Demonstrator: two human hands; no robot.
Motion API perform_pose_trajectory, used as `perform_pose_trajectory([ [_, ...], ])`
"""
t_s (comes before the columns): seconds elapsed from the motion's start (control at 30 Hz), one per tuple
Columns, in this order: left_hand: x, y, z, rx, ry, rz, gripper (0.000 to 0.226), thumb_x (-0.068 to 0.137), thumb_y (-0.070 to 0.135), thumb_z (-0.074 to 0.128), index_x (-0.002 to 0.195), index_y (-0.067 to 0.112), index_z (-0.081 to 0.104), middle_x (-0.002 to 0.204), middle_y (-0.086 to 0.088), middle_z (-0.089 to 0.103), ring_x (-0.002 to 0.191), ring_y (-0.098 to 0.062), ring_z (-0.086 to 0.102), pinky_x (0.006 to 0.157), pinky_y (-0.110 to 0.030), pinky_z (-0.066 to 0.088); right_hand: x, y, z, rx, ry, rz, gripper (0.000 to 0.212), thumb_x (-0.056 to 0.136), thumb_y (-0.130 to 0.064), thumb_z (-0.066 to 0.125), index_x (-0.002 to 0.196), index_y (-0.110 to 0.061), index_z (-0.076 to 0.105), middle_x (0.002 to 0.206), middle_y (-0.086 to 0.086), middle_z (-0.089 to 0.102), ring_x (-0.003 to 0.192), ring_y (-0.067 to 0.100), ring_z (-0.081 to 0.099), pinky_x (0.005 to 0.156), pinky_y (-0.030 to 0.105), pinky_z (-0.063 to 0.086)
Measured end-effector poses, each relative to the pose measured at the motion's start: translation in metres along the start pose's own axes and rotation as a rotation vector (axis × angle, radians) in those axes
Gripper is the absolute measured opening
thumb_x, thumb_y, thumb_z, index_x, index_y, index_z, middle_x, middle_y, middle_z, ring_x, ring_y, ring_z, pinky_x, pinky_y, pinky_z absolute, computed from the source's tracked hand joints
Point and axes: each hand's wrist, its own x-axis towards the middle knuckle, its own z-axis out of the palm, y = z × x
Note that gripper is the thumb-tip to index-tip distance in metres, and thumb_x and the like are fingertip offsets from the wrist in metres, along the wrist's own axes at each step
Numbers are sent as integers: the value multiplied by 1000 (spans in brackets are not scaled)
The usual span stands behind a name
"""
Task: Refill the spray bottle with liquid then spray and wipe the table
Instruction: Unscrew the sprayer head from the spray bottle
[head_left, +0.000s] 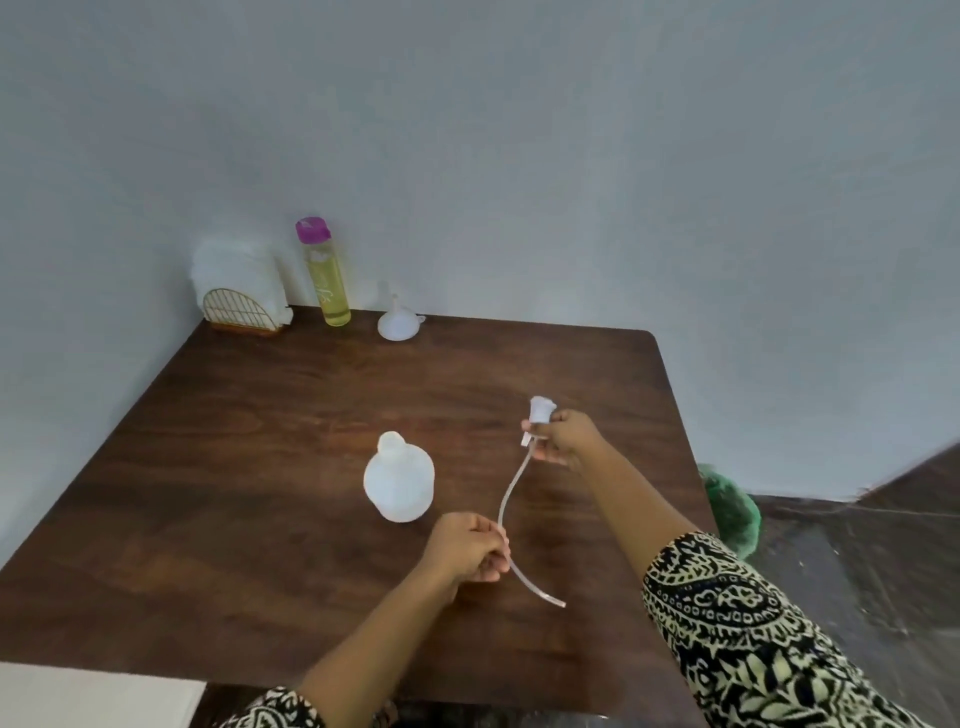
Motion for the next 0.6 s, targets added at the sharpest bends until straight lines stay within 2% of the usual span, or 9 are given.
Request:
perform_pose_trajectory([
  [0.03,3,-8,5,22,6,-9,10,85,-3,60,83,6,63,66,-9,68,54,-15,66,50,-24,53,3,12,-2,22,6,26,26,80,2,71,95,-3,50,82,13,57,52,15,61,41,25,54],
  [0.1,9,-18,11,66,24,-16,11,85,-2,59,87,9,60,69,-8,69,56,-17,66,51,-26,52,7,28,-4,15,6,40,31,81,0,71,102,-5,48,81,10,58,59,15,58,47,28,56],
  [0.2,14,-24,14,147,68,10,11,86,1,60,90,12,59,73,-8,69,56,-17,66,52,-27,53,14,34,-5,-55,-6,34,38,81,-4,73,114,-4,53,96,12,60,67,15,58,63,34,54],
  [0.3,16,-23,12,257,115,83,11,85,6,65,91,13,60,74,-7,70,56,-17,67,53,-28,57,22,31,-4,-114,8,43,46,79,-6,75,119,-5,51,104,12,60,71,16,59,61,34,53],
  [0.43,20,-24,9,302,134,110,17,84,6,67,95,15,58,68,-7,69,59,-22,69,60,-36,60,30,35,-1,-200,108,53,44,75,-10,79,109,-10,50,104,10,59,76,17,60,68,36,54],
  [0.6,24,-25,11,358,161,119,22,88,12,66,105,21,55,71,-5,70,65,-24,72,63,-35,61,30,43,2,-427,232,-47,52,72,-30,81,111,-10,51,111,6,58,93,22,63,56,32,56],
])
